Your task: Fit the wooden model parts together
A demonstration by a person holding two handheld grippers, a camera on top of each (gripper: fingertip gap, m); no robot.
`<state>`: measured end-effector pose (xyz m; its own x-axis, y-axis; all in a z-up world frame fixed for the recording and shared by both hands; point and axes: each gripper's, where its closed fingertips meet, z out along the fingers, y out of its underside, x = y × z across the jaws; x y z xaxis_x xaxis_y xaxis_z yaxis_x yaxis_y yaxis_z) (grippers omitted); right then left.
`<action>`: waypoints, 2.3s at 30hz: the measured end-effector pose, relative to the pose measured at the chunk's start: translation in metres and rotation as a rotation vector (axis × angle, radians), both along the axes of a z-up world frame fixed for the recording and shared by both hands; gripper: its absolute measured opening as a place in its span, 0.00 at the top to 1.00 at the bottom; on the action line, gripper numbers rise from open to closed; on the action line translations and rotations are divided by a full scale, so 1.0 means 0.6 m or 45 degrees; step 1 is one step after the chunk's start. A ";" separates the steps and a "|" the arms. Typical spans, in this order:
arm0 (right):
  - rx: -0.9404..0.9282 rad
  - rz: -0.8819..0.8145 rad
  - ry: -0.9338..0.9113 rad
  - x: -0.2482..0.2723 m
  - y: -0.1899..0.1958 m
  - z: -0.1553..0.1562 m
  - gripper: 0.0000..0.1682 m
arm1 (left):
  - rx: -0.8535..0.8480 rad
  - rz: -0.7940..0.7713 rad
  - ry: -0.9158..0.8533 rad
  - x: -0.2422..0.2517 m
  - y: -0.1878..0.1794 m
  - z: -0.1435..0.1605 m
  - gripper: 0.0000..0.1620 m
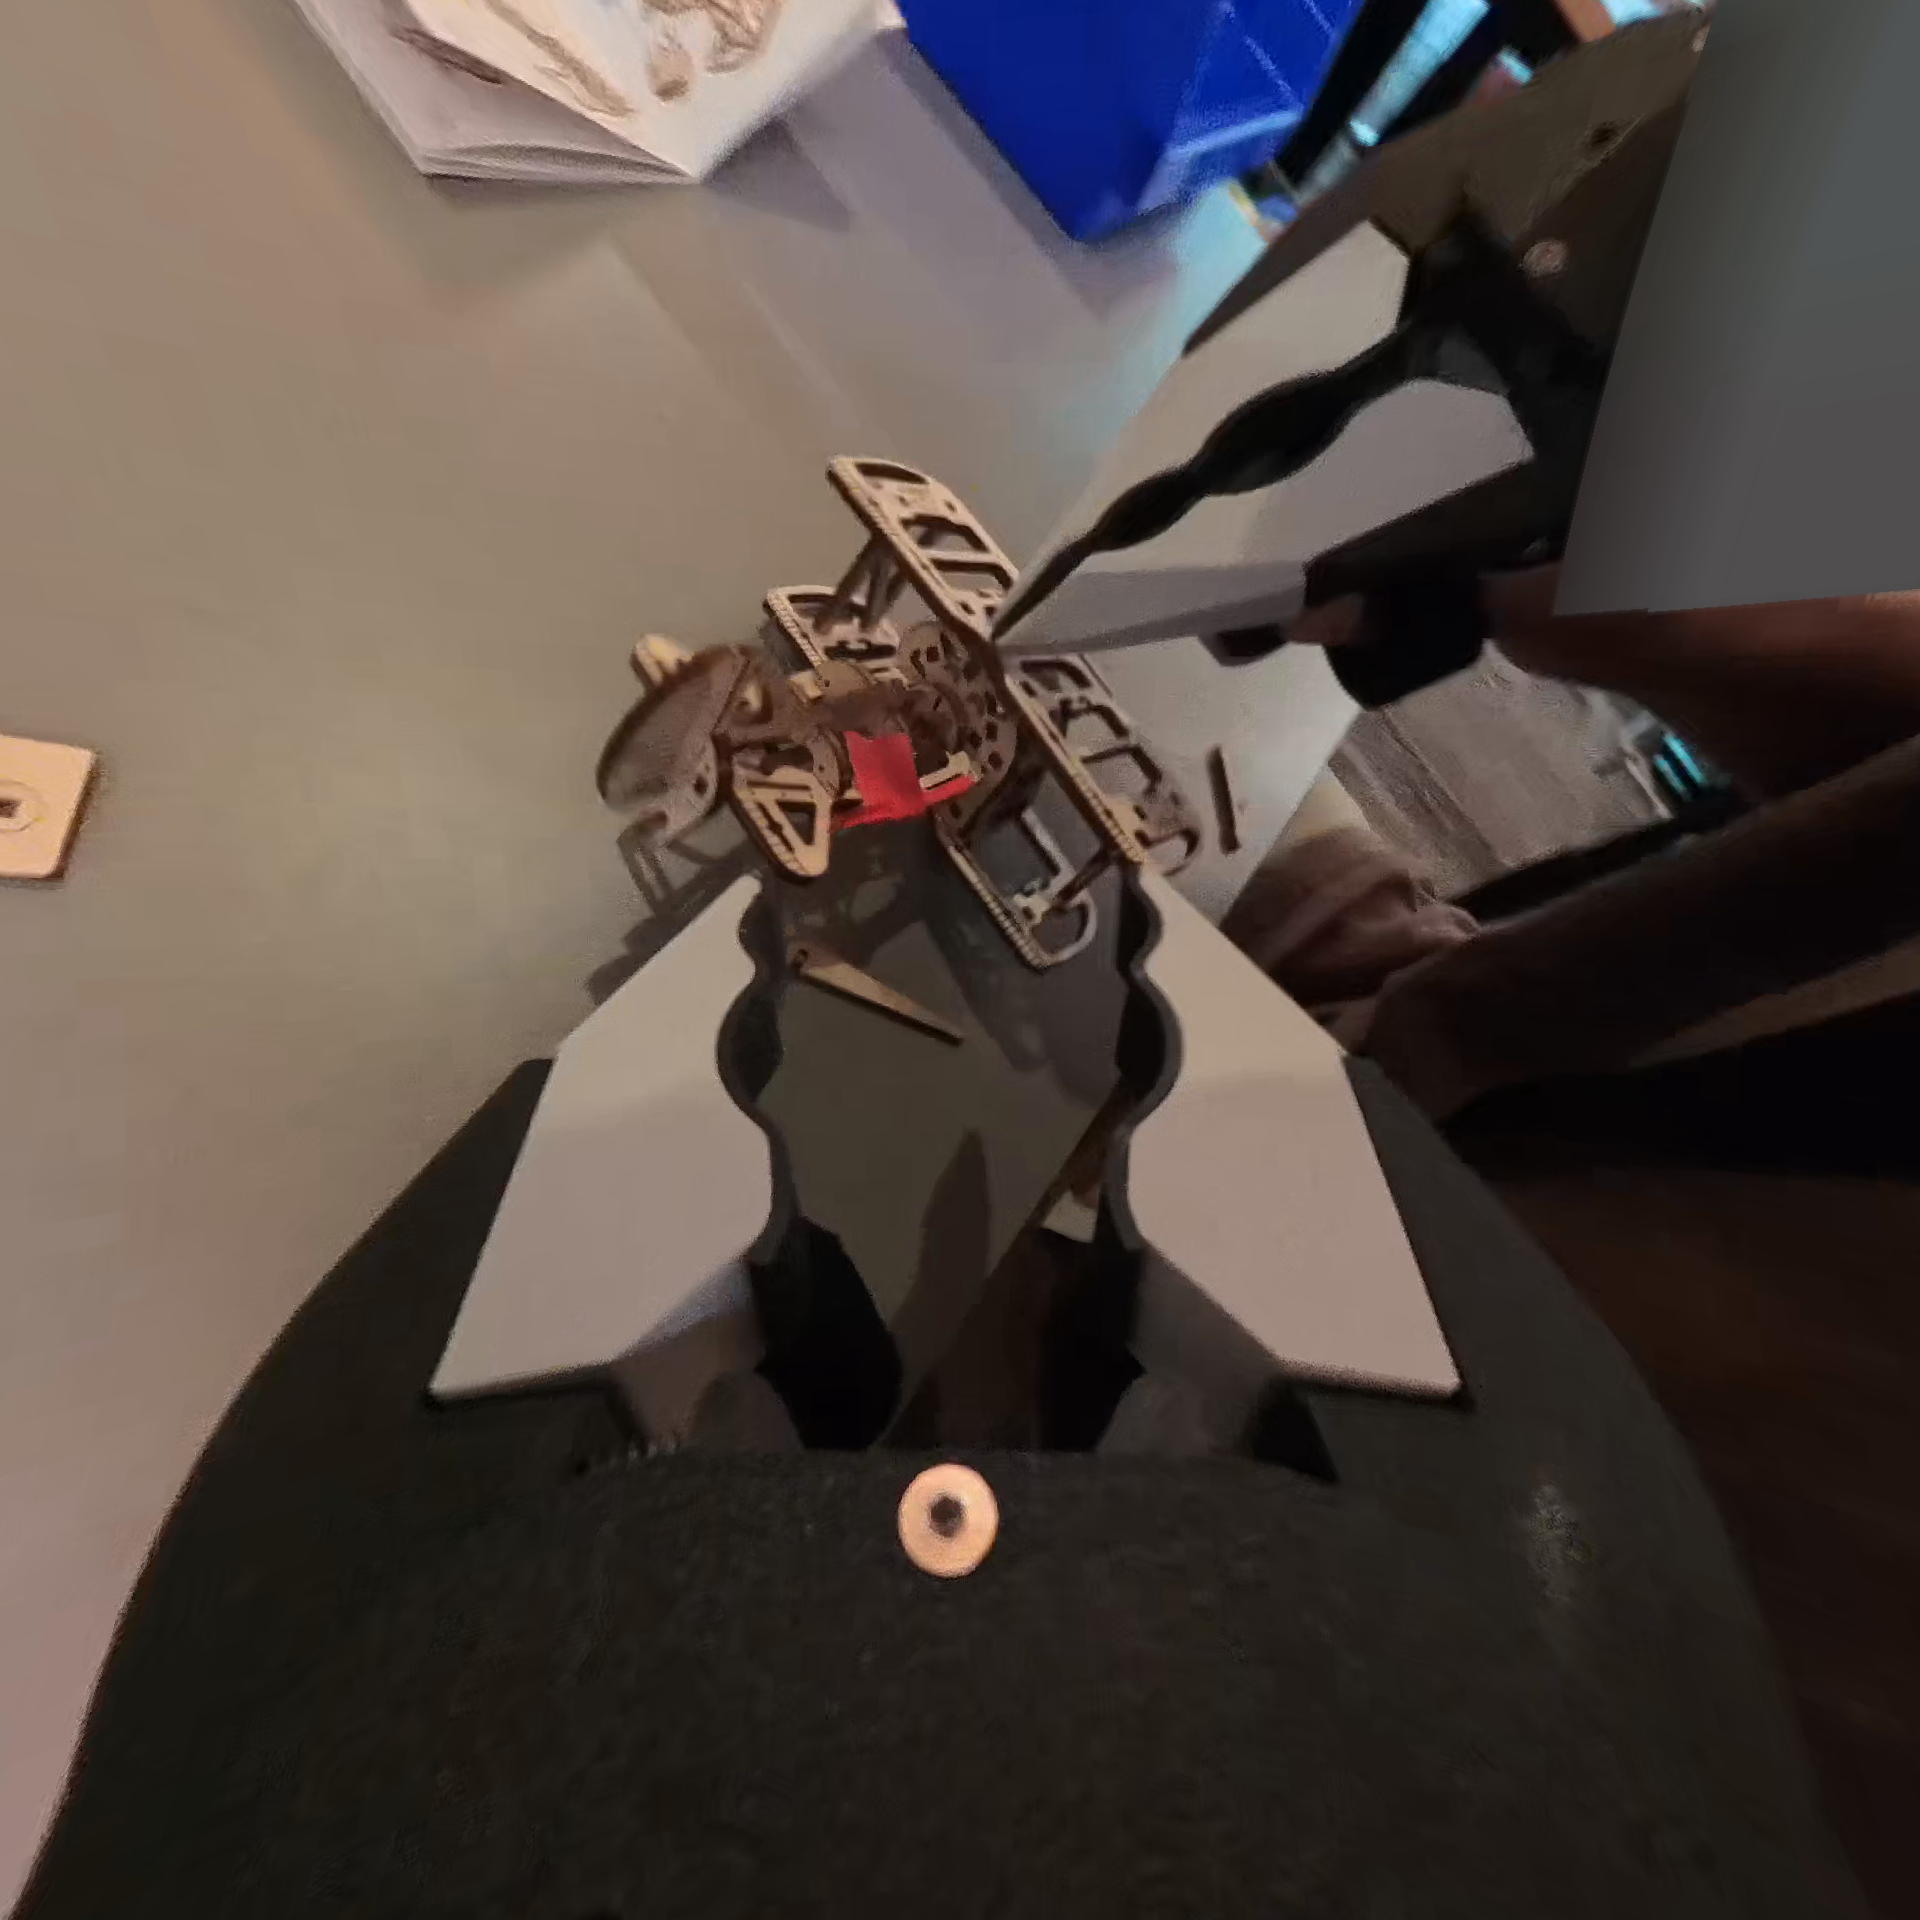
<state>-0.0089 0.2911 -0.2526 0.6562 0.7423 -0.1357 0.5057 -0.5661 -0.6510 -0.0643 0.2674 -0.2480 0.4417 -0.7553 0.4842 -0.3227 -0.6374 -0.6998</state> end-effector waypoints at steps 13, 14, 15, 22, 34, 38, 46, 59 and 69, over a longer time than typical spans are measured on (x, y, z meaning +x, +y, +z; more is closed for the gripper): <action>0.106 -0.181 0.002 -0.004 0.030 -0.005 1.00 | 0.189 0.086 0.113 0.060 -0.012 -0.016 0.41; 0.103 -0.195 0.013 -0.005 0.029 -0.005 1.00 | 0.197 0.085 0.127 0.067 -0.012 -0.021 0.39; 0.094 -0.210 0.028 -0.004 0.029 -0.006 1.00 | 0.196 0.097 0.132 0.073 -0.011 -0.022 0.41; 0.109 -0.272 0.080 -0.003 0.029 -0.005 1.00 | 0.390 0.220 0.194 0.091 0.012 -0.023 0.56; 0.042 -0.027 0.267 0.016 0.044 0.016 1.00 | 0.351 0.041 0.198 0.097 0.009 -0.038 0.70; 0.097 -0.039 0.337 0.012 0.049 0.028 1.00 | 0.349 -0.005 0.208 0.097 0.008 -0.038 0.70; 0.117 0.019 0.134 0.013 0.048 0.002 1.00 | 0.318 -0.014 0.195 0.101 0.009 -0.038 0.70; 0.244 -0.028 0.172 0.008 0.063 0.045 1.00 | 0.316 -0.026 0.193 0.106 0.007 -0.039 0.70; 0.235 -0.064 0.148 0.019 0.070 0.043 1.00 | 0.310 -0.022 0.193 0.106 0.007 -0.040 0.71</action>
<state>0.0023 0.3331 -0.2270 0.6809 0.7282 -0.0774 0.3955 -0.4546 -0.7981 -0.0009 0.2714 -0.2717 0.4816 -0.8491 0.2169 -0.4447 -0.4501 -0.7744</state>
